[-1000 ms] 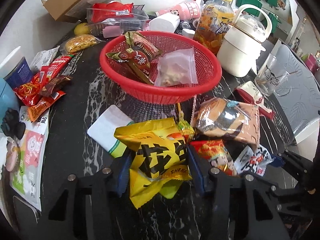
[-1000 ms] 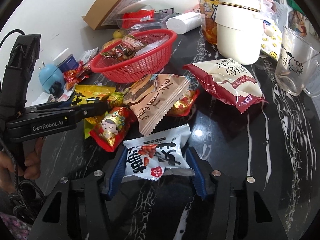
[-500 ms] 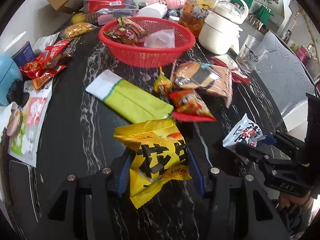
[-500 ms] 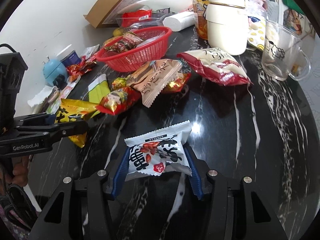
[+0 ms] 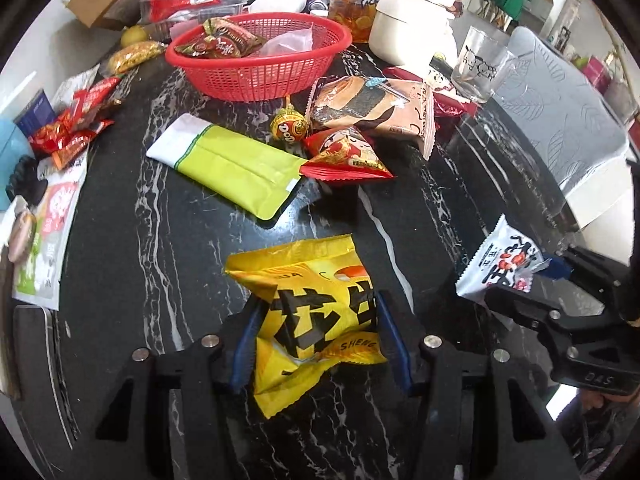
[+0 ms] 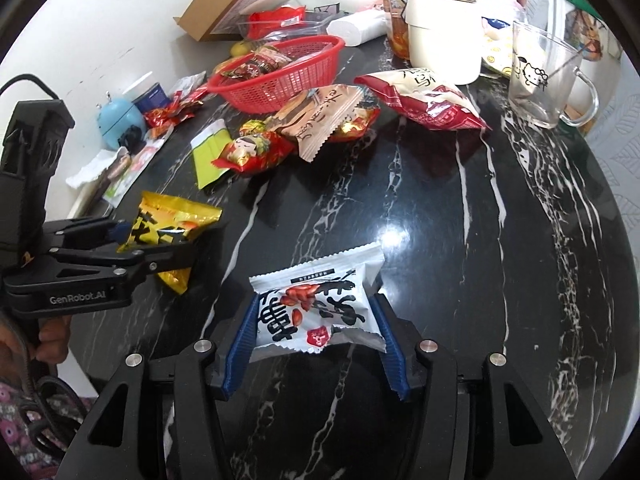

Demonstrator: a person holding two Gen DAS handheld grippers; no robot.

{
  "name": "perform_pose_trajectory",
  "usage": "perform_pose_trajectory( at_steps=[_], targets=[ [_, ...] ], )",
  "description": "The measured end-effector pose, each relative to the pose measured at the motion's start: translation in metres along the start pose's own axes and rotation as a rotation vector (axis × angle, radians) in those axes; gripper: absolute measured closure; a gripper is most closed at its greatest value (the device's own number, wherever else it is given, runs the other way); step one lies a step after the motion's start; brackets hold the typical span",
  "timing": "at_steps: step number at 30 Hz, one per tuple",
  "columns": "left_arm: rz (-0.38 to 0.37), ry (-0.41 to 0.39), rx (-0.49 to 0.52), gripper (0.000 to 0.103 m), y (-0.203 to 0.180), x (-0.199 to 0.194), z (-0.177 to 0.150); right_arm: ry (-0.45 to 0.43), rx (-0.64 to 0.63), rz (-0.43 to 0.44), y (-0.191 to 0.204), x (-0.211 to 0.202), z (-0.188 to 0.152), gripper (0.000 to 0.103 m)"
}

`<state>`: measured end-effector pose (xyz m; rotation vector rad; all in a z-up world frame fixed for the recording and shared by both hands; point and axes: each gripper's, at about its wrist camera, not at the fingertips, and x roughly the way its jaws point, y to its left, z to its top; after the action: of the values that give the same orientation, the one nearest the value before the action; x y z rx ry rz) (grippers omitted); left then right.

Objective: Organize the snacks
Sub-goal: 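Lift and carry the yellow bag and white packet with both grippers over the red basket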

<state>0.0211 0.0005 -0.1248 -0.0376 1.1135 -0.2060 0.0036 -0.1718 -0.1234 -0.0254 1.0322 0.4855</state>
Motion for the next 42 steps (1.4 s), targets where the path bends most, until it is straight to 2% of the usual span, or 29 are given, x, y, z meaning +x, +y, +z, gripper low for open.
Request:
perform_pose_trajectory(
  at_steps=[2,4,11,15,21,42],
  targets=[
    [0.035,-0.001,0.024,0.048,-0.004,0.002,0.002,0.003,-0.004,-0.014,0.001,0.002,0.001,0.045],
    [0.062,-0.002,0.039,0.047,-0.007,0.003,0.002,0.011,-0.008,-0.031,0.001,0.004,0.002,0.038],
    [0.078,-0.010,0.034,0.047,-0.007,0.002,0.003,0.022,-0.061,-0.075,0.008,0.007,0.004,0.037],
    [0.059,-0.024,0.015,0.047,-0.004,0.001,0.002,0.036,-0.084,-0.095,0.012,0.009,0.004,0.037],
    [0.023,-0.037,-0.008,0.050,0.002,-0.003,-0.001,0.030,-0.112,-0.100,0.017,0.008,0.003,0.049],
    [-0.081,-0.097,-0.025,0.050,0.000,-0.033,0.011,-0.024,-0.073,0.007,0.022,-0.012,0.018,0.050]
  ],
)
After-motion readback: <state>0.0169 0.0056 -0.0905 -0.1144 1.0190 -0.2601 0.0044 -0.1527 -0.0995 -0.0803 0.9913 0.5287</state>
